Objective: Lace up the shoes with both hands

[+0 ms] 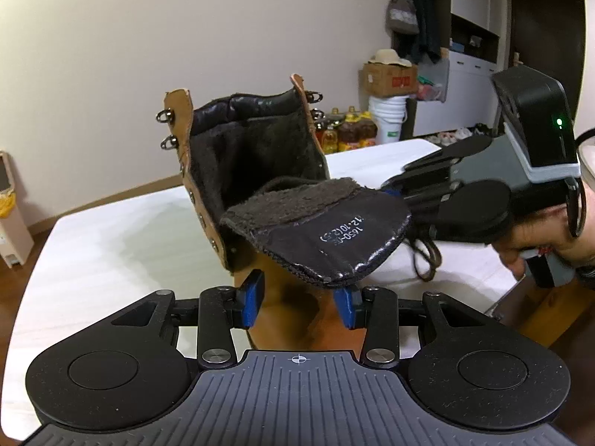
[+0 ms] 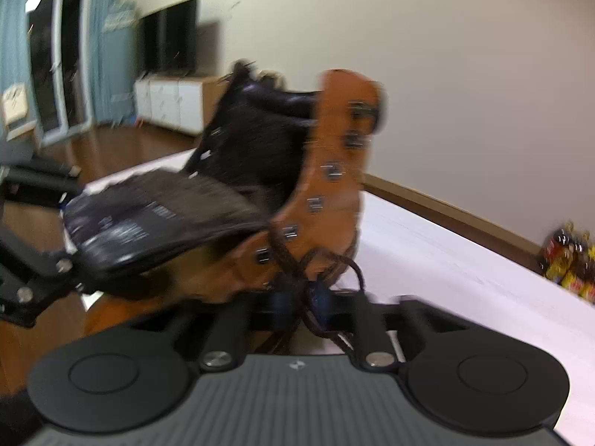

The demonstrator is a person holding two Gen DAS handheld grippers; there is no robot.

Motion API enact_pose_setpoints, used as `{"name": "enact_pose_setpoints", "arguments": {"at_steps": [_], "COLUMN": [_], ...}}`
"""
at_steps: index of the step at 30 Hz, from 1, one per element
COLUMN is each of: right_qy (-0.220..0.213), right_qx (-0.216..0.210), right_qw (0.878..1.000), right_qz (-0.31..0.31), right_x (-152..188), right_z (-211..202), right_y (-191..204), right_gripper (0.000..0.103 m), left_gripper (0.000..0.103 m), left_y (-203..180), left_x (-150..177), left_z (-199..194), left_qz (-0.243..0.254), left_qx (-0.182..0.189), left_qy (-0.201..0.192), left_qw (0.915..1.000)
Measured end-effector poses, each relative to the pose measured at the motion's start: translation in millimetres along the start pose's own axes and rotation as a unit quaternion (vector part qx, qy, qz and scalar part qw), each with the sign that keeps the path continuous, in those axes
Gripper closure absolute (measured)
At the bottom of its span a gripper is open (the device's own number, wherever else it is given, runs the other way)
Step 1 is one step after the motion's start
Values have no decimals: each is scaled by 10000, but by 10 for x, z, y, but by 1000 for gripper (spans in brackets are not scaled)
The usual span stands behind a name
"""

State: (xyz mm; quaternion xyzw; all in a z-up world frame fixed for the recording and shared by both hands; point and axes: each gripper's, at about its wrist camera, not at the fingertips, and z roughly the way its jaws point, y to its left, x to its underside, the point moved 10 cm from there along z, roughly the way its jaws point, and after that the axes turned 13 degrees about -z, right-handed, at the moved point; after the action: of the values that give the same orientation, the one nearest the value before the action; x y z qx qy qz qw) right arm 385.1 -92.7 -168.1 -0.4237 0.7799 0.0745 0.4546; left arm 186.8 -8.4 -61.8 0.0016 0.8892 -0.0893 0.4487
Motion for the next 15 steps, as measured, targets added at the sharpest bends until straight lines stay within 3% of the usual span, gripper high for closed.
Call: {"name": "enact_pose_setpoints", "arguments": {"at_steps": [5, 11, 13, 15], "right_qy": [733, 1676, 1871, 1669], "right_qx": [966, 1767, 1805, 1486], "right_qw": [9921, 9671, 9623, 9707], "right_qz": [328, 728, 796, 879], "right_x": [411, 1064, 1176, 1146], "right_z": [-286, -508, -568, -641], "right_y": [-585, -978, -1010, -945], "right_gripper": [97, 97, 93, 81], "left_gripper": [60, 60, 60, 60], "left_y": [-36, -118, -158, -178], "left_x": [-49, -92, -92, -89], "left_z": [-58, -79, -80, -73], "left_qz": [3, 54, 116, 171], "left_qx": [132, 159, 166, 140], "left_qy": [-121, -228, -204, -194], "left_qw": [9998, 9996, 9996, 9996]}}
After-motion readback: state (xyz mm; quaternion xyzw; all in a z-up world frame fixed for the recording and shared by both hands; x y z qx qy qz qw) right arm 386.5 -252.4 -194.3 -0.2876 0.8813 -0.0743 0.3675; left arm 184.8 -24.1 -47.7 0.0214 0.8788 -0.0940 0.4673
